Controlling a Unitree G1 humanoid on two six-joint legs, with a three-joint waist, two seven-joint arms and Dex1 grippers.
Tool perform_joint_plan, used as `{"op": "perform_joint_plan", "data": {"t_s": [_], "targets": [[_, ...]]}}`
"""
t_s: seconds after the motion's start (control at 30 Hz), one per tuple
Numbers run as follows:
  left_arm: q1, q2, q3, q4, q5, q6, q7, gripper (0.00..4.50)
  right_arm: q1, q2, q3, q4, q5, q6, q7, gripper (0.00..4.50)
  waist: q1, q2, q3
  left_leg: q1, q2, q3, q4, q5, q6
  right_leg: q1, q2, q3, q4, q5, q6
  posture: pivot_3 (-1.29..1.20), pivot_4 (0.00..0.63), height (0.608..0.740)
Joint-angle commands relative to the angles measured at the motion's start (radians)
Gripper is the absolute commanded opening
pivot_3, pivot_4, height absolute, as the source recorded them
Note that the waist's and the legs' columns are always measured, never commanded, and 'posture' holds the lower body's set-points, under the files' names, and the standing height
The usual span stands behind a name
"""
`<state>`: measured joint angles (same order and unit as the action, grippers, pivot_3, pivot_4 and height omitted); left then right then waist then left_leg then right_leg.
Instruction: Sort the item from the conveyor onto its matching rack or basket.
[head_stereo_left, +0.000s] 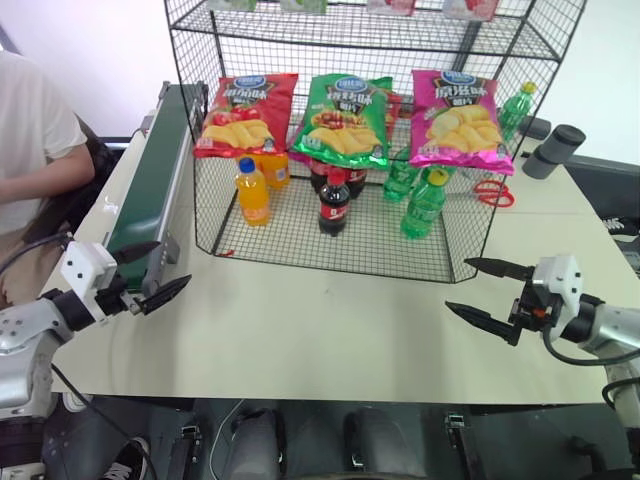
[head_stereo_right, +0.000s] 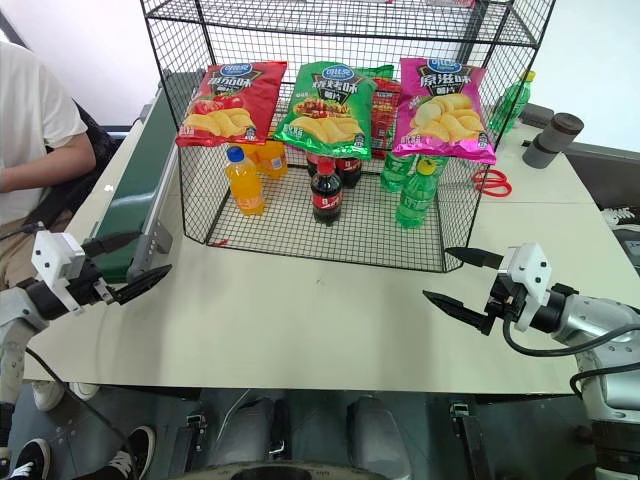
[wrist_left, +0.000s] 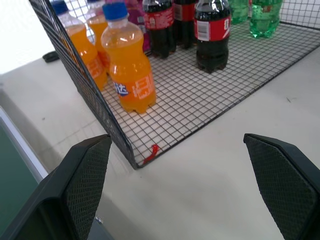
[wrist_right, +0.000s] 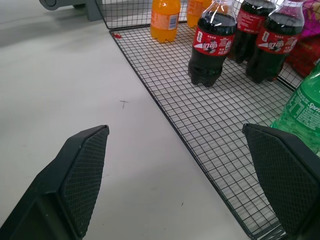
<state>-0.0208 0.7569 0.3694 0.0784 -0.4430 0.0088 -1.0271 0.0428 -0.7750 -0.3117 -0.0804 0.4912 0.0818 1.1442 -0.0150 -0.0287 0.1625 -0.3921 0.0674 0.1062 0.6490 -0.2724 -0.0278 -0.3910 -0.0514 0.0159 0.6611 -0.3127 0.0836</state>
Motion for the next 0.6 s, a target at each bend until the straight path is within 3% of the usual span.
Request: {"op": "perform_joint_plan", "data": {"t_s": [0.03, 0.6], "targets": [[-0.004, 0.007, 0.009, 0.0, 0.008, -0.029, -0.004, 4.5, -0.013, -0.005, -0.007, -0.002, -0.001, -0.009, -0.005, 4.47, 0.0, 0.0, 0.0, 0.0, 0.0, 0.0, 0.0, 0.0, 0.0, 0.0, 0.0, 0.0, 0.0, 0.0, 0.0, 0.0, 0.15, 0.74], [-0.025, -0.019, 0.008, 0.015, 0.018, -0.049, 0.019, 4.5, -0.046, 0.0, 0.011, 0.011, -0.018, -0.023, -0.004, 4.47, 0.001, 0.0, 0.0, 0.0, 0.0, 0.0, 0.001, 0.0, 0.0, 0.0, 0.001, 0.0, 0.002, 0.0, 0.0, 0.0, 0.15, 0.74]]}}
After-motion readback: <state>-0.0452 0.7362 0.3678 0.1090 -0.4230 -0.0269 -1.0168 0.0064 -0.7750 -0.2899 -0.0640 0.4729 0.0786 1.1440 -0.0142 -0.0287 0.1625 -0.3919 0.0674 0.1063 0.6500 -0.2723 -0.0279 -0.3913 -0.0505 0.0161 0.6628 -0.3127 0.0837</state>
